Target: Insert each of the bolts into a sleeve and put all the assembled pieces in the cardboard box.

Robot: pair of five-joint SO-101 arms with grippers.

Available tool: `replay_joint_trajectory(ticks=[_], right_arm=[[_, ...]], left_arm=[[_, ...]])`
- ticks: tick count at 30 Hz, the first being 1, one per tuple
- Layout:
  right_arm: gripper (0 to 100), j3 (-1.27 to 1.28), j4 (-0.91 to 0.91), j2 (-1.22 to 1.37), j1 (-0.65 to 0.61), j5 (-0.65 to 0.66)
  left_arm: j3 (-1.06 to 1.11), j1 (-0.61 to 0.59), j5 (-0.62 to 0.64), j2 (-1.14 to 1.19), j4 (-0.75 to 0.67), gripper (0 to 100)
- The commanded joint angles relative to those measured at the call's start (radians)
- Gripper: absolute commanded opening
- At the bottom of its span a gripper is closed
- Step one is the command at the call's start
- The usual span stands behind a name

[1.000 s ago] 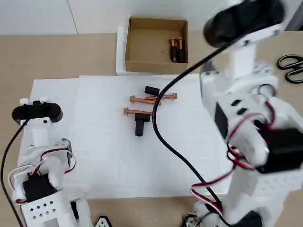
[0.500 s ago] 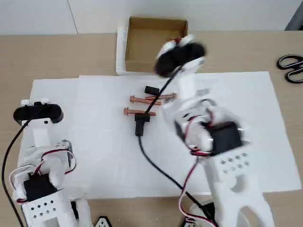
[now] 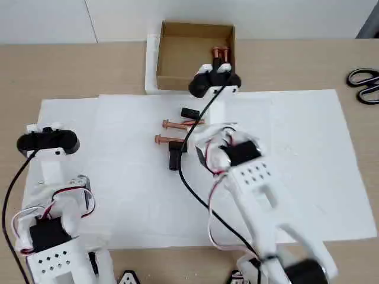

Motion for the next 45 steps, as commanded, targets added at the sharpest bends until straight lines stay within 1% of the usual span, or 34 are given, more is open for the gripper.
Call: replay_joint_trajectory(ticks=[1,5,9,12,16,20,23,35,41,45], right_arm=[[19.0,0.0,-0.088,0.099,0.001,-0.017],[19.0,0.003,-0.101,0.099,-0.056,-0.017],[19.0,0.003,-0.114,0.105,-0.14,-0.017],[18.9,0.02,-0.168,0.13,-0.179,-0.017],[18.7,0.021,-0.257,0.197,-0.177,-0.017],[18.7,0.02,-0.286,0.263,-0.174,-0.041],[18.7,0.02,-0.278,0.291,-0.173,-0.098],[18.7,0.028,-0.275,0.305,-0.173,-0.101],[18.7,0.028,-0.209,0.305,-0.174,-0.101],[18.7,0.028,-0.163,0.303,-0.174,-0.103]], left_arm=[[-0.002,0.003,-0.002,-0.005,0.0,12],[-0.002,0.003,-0.002,-0.005,0.002,12],[-0.002,0.003,-0.002,-0.005,0.002,12],[-0.002,0.003,-0.002,-0.005,0.002,12],[-0.002,0.003,-0.002,-0.005,0.002,12],[-0.002,0.005,-0.002,-0.002,0.002,12],[-0.001,0.005,-0.002,0.002,0.0,12],[0.013,0.009,-0.002,-0.003,-0.011,12],[0.025,0.071,-0.002,-0.005,-0.02,12],[0.025,0.091,-0.002,-0.005,-0.02,12]])
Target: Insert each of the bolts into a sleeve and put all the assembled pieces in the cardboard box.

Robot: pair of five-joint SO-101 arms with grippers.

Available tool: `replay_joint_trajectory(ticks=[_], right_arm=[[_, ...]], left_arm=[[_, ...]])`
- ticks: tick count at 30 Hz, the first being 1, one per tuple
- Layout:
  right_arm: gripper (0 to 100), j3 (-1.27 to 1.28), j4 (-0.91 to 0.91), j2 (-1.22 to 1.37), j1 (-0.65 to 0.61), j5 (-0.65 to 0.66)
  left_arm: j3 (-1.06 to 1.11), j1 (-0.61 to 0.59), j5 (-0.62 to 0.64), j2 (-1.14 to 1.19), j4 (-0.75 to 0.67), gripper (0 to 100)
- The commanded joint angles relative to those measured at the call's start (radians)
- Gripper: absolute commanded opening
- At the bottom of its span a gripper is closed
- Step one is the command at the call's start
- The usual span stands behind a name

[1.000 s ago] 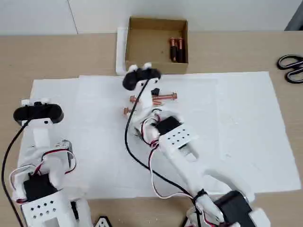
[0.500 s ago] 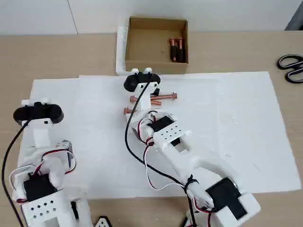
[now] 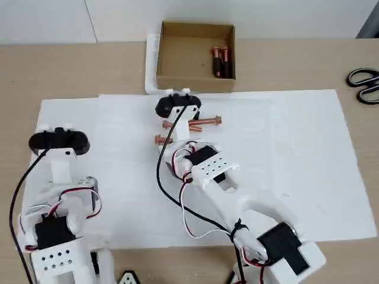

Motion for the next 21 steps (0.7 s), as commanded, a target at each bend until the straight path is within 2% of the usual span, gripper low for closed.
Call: replay_joint_trajectory(ticks=[1,11,21], right_arm=[[18.7,-0.002,0.027,-0.004,-0.001,-0.011],[18.7,-0.002,0.018,-0.001,-0.005,-0.011],[18.6,-0.048,-0.042,0.133,-0.012,-0.034]], left_arm=[[-0.005,0.014,-0.002,-0.005,-0.02,12],[-0.005,0.011,-0.002,-0.005,-0.02,12],[-0.007,0.012,-0.002,-0.005,-0.02,12]])
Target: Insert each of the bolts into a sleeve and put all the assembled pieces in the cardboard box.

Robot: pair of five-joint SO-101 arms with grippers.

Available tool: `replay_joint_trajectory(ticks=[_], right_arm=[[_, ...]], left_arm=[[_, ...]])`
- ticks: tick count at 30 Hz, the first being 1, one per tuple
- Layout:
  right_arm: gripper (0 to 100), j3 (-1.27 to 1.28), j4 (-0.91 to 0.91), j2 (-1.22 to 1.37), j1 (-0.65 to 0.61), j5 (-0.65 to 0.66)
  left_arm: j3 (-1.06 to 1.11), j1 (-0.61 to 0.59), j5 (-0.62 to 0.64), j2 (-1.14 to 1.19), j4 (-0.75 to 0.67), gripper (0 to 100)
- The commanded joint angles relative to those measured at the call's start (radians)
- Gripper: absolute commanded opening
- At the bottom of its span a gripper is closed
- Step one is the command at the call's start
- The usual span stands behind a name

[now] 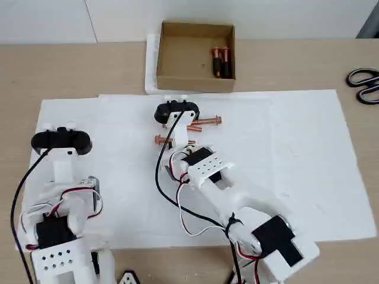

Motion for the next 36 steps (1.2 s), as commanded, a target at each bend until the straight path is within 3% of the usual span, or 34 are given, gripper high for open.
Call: replay_joint_trajectory(ticks=[1,4,8,17,27,33,36], right_arm=[[18.6,-0.035,-0.016,0.028,-0.008,-0.029],[15.1,-0.035,-0.016,0.028,-0.013,-0.026],[0.0,-0.037,-0.024,0.028,-0.008,-0.025],[0.4,-0.037,-0.01,-0.012,-0.007,-0.023],[0.4,-0.034,0.14,-0.354,0.097,-0.02],[0.4,-0.037,0.242,-0.51,0.176,0.163],[0.4,-0.037,0.348,-0.552,0.214,0.172]], left_arm=[[-0.007,0.006,-0.002,-0.005,-0.02,12],[-0.007,0.005,-0.002,-0.005,-0.02,12],[-0.007,0.003,-0.002,-0.005,-0.02,12],[-0.007,0.003,-0.002,-0.005,-0.02,12],[-0.01,0.006,-0.002,-0.005,-0.02,12],[-0.01,0.006,-0.002,-0.005,-0.02,12],[-0.01,0.006,-0.002,-0.005,-0.02,12]])
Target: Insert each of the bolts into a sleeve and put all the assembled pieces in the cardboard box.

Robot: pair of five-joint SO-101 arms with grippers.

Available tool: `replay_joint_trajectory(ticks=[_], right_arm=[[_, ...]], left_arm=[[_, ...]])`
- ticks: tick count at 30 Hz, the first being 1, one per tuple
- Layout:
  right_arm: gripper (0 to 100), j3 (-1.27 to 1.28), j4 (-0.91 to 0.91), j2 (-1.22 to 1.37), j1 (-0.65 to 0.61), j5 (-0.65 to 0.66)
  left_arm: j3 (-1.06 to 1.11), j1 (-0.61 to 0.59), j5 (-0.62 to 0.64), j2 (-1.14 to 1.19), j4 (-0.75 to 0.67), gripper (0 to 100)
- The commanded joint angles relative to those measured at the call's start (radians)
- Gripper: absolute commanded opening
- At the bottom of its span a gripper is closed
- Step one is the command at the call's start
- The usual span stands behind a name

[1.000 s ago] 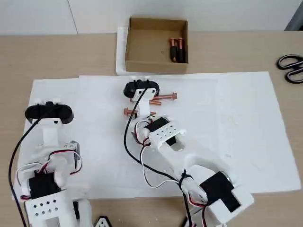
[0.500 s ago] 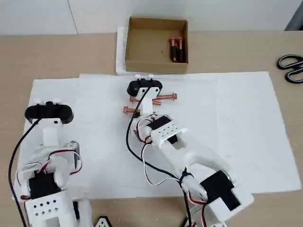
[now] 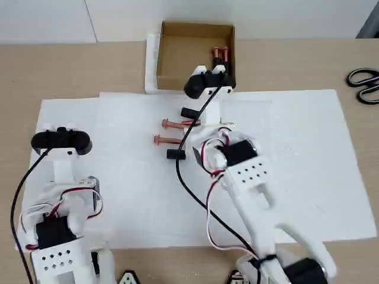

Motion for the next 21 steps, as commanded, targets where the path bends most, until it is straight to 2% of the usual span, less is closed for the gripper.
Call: replay_joint_trajectory(ticks=[1,6,9,14,21], right_arm=[[0.4,-0.031,0.117,-0.077,0.053,0.031],[0.4,-0.031,0.226,-0.073,0.097,0.04],[0.5,-0.029,0.246,-0.071,0.107,0.101],[0.6,-0.031,0.22,0.001,0.179,0.141],[0.9,-0.032,0.11,0.254,0.328,0.144]], left_arm=[[-0.01,0.006,-0.002,-0.005,-0.02,12],[-0.01,0.006,-0.002,-0.005,-0.02,12],[-0.01,0.006,-0.002,-0.005,-0.02,12],[-0.01,0.003,-0.002,-0.005,-0.018,12],[-0.01,0.003,-0.002,-0.005,-0.018,12]])
